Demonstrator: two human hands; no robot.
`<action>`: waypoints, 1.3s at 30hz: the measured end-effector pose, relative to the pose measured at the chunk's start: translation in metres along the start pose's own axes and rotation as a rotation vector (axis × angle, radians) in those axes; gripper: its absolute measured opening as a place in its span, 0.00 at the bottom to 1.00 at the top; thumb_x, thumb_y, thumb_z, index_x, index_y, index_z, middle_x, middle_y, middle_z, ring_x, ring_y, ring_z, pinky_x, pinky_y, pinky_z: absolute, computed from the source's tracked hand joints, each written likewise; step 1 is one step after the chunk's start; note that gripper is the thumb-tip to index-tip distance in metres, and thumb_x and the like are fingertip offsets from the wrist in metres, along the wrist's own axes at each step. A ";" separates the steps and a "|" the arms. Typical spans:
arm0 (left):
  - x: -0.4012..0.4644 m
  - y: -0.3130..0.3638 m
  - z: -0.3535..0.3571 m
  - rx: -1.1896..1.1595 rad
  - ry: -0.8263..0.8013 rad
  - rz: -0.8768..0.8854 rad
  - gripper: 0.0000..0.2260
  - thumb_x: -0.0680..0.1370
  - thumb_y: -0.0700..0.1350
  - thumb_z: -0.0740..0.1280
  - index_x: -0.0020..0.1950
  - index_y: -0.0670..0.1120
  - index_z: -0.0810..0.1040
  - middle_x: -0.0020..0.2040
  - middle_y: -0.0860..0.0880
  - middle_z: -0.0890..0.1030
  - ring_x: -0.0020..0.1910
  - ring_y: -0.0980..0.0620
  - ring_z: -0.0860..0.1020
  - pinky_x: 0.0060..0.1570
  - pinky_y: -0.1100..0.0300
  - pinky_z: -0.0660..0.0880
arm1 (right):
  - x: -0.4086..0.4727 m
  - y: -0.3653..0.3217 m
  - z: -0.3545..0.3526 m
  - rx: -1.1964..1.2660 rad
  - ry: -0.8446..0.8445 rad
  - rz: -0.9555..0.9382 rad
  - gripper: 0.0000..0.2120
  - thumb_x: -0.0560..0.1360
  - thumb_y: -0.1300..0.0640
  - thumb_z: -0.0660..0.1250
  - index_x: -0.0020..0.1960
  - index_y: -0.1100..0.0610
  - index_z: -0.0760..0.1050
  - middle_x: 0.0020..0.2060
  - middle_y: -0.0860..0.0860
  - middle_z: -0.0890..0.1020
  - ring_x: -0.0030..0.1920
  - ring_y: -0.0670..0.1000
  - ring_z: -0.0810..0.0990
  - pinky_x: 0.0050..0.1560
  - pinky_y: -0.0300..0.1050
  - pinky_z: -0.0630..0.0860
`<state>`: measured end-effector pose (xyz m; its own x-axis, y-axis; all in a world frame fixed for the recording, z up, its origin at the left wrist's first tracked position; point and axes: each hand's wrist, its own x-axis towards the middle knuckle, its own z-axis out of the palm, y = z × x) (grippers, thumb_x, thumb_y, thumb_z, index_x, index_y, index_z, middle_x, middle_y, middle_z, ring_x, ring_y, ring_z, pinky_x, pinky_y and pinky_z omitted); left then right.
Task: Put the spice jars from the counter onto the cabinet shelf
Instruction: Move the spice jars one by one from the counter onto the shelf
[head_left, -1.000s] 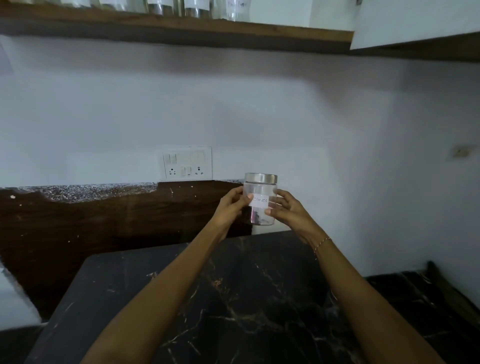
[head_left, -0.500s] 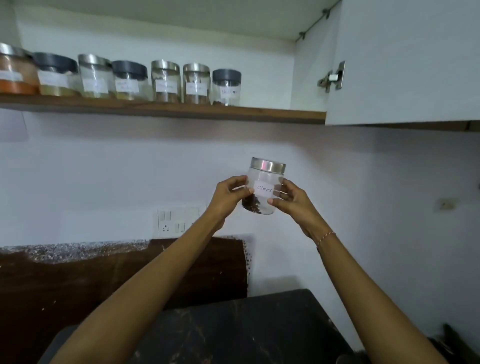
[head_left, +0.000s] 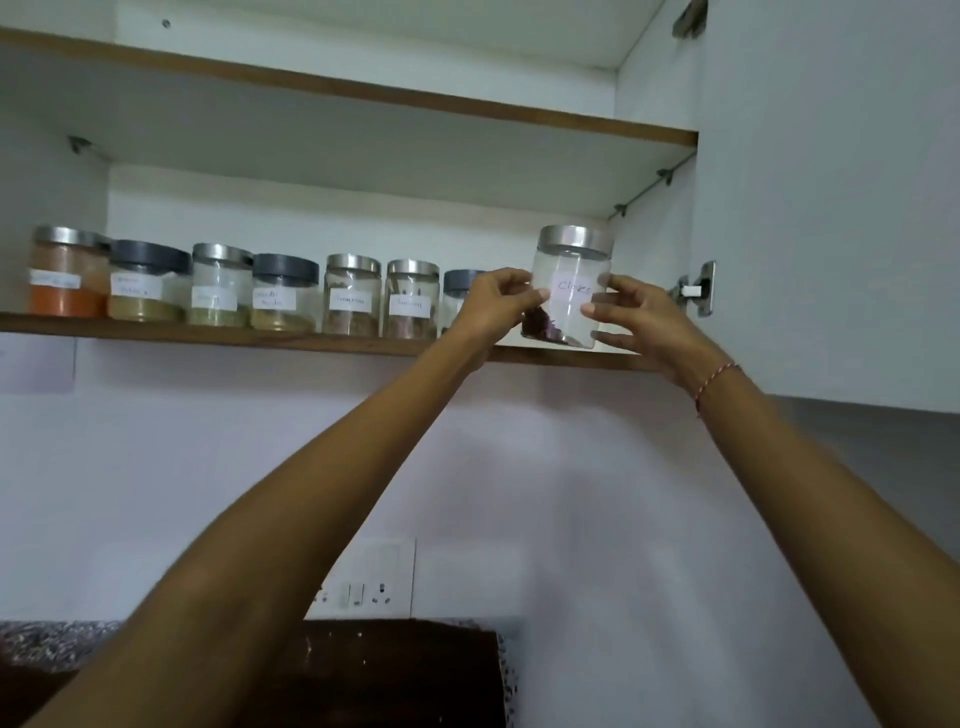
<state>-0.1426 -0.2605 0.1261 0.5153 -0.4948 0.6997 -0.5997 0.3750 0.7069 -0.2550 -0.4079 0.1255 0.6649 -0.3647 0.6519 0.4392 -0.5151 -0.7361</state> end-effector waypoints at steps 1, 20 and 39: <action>0.010 0.002 0.001 0.035 0.013 0.004 0.18 0.76 0.40 0.67 0.64 0.38 0.71 0.52 0.46 0.78 0.54 0.50 0.76 0.58 0.55 0.74 | 0.011 -0.001 -0.003 0.004 -0.012 -0.001 0.20 0.71 0.62 0.70 0.61 0.52 0.70 0.45 0.46 0.79 0.47 0.43 0.81 0.54 0.45 0.78; 0.095 -0.055 0.010 0.278 0.050 -0.365 0.14 0.77 0.30 0.55 0.59 0.39 0.73 0.49 0.42 0.74 0.52 0.47 0.72 0.50 0.57 0.73 | 0.130 0.070 0.016 -0.078 -0.164 0.246 0.22 0.76 0.67 0.62 0.68 0.59 0.64 0.65 0.57 0.73 0.66 0.56 0.70 0.63 0.50 0.69; -0.022 -0.099 0.064 0.985 0.254 0.604 0.20 0.75 0.35 0.58 0.68 0.37 0.70 0.69 0.37 0.69 0.71 0.40 0.66 0.71 0.47 0.57 | 0.006 0.086 0.042 -0.792 0.445 -0.410 0.23 0.78 0.62 0.58 0.72 0.62 0.61 0.73 0.60 0.63 0.73 0.57 0.60 0.72 0.49 0.59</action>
<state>-0.1340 -0.3371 0.0346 0.0267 -0.2329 0.9721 -0.9438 -0.3262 -0.0523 -0.1880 -0.4216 0.0582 0.1935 -0.2167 0.9569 -0.0534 -0.9762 -0.2102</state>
